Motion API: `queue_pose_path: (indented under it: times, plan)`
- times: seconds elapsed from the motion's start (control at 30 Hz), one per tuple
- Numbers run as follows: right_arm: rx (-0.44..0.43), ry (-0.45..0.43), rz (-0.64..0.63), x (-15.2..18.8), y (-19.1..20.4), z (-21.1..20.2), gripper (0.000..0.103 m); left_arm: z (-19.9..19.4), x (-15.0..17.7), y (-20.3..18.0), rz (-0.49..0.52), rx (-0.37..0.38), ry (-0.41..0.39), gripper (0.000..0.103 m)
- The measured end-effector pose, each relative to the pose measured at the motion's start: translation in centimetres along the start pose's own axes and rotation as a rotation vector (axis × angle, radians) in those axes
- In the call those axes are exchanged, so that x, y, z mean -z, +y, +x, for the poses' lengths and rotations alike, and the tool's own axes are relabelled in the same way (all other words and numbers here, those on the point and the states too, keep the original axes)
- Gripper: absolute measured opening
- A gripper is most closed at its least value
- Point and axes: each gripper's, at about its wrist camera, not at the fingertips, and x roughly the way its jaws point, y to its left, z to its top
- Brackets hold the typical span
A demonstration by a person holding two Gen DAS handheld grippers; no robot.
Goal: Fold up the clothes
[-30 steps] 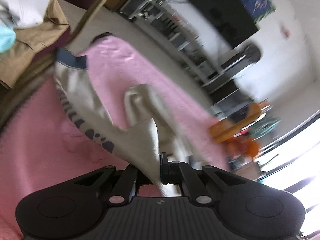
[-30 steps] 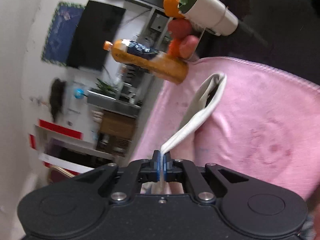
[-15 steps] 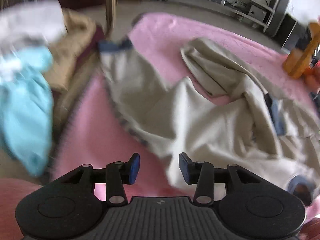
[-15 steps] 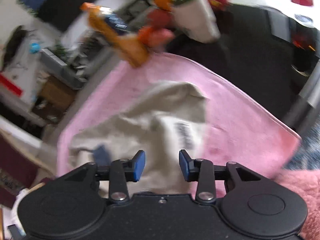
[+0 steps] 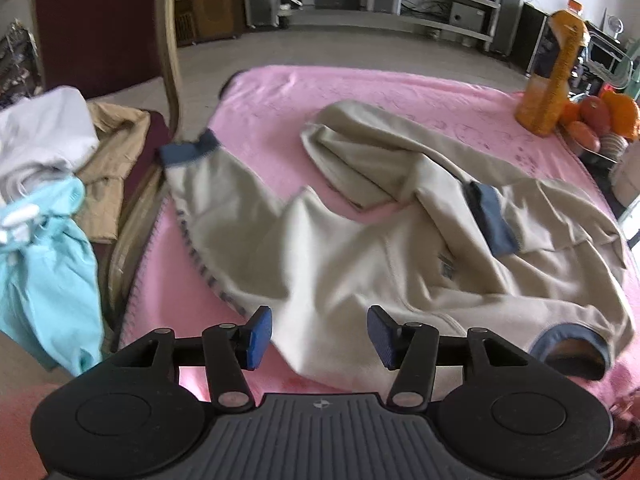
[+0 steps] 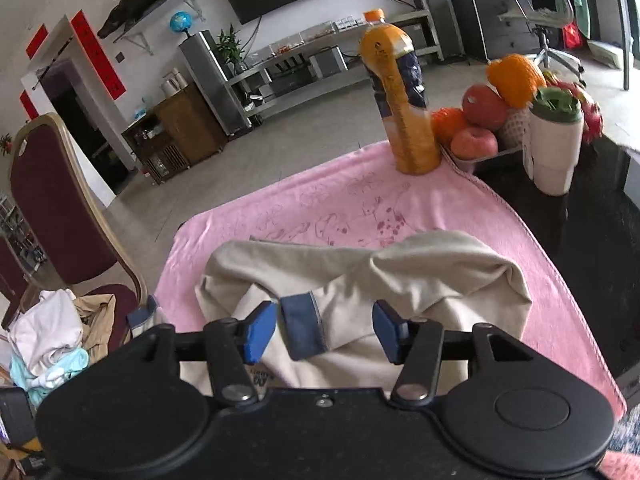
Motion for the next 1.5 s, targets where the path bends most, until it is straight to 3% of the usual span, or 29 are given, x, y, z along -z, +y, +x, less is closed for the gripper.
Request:
queue_pose_path:
  times: [0.1, 0.17, 0.27, 0.37, 0.5, 0.6, 0.73, 0.87, 1.03, 1.13, 1.23, 1.33, 1.5]
  plan:
    - [-0.003, 0.016, 0.046, 0.8, -1.4, -0.4, 0.054, 0.1, 0.6, 0.1, -0.024, 0.018, 0.027, 0.053]
    - [-0.009, 0.025, 0.077, 1.2, -2.5, -0.7, 0.056, 0.1, 1.0, 0.9, -0.075, 0.063, 0.039, 0.06]
    - [-0.02, 0.027, 0.153, 1.3, -5.2, -0.8, 0.062, 0.4, 1.9, 3.4, -0.22, 0.139, 0.044, 0.07]
    - [-0.046, 0.039, 0.26, 1.5, -8.7, 0.2, 0.064, 2.0, 2.7, 5.9, -0.364, 0.152, 0.089, 0.068]
    - [-0.088, 0.088, 0.425, 2.5, -13.8, 3.4, 0.064, 5.1, 3.7, 5.9, -0.441, 0.239, 0.153, 0.066]
    - [-0.094, 0.097, 0.525, 3.4, -16.6, 5.3, 0.063, 6.5, 3.6, 5.1, -0.421, 0.24, 0.134, 0.065]
    - [-0.094, 0.084, 0.637, 3.5, -19.9, 6.4, 0.061, 7.5, 3.2, 4.3, -0.408, 0.313, 0.082, 0.062]
    - [-0.01, 0.068, 0.685, 3.6, -22.4, 8.1, 0.037, 8.4, 2.8, 3.4, -0.366, 0.301, 0.058, 0.057]
    - [0.022, 0.095, 0.679, 3.7, -22.9, 10.6, 0.03, 9.0, 2.4, 3.3, -0.354, 0.277, 0.028, 0.053]
    - [-0.037, 0.147, 0.729, 4.3, -22.7, 11.0, 0.03, 9.1, 2.4, 3.5, -0.365, 0.283, 0.029, 0.039]
    - [-0.124, 0.261, 0.862, 6.9, -22.8, 10.5, 0.03, 9.0, 2.7, 4.3, -0.405, 0.315, 0.045, 0.04]
    - [-0.169, 0.307, 0.895, 9.0, -22.0, 10.0, 0.03, 9.0, 2.8, 4.6, -0.42, 0.34, 0.057, 0.042]
    - [-0.268, 0.233, 0.886, 8.5, -21.1, 10.6, 0.031, 9.6, 2.6, 5.2, -0.502, 0.398, 0.055, 0.039]
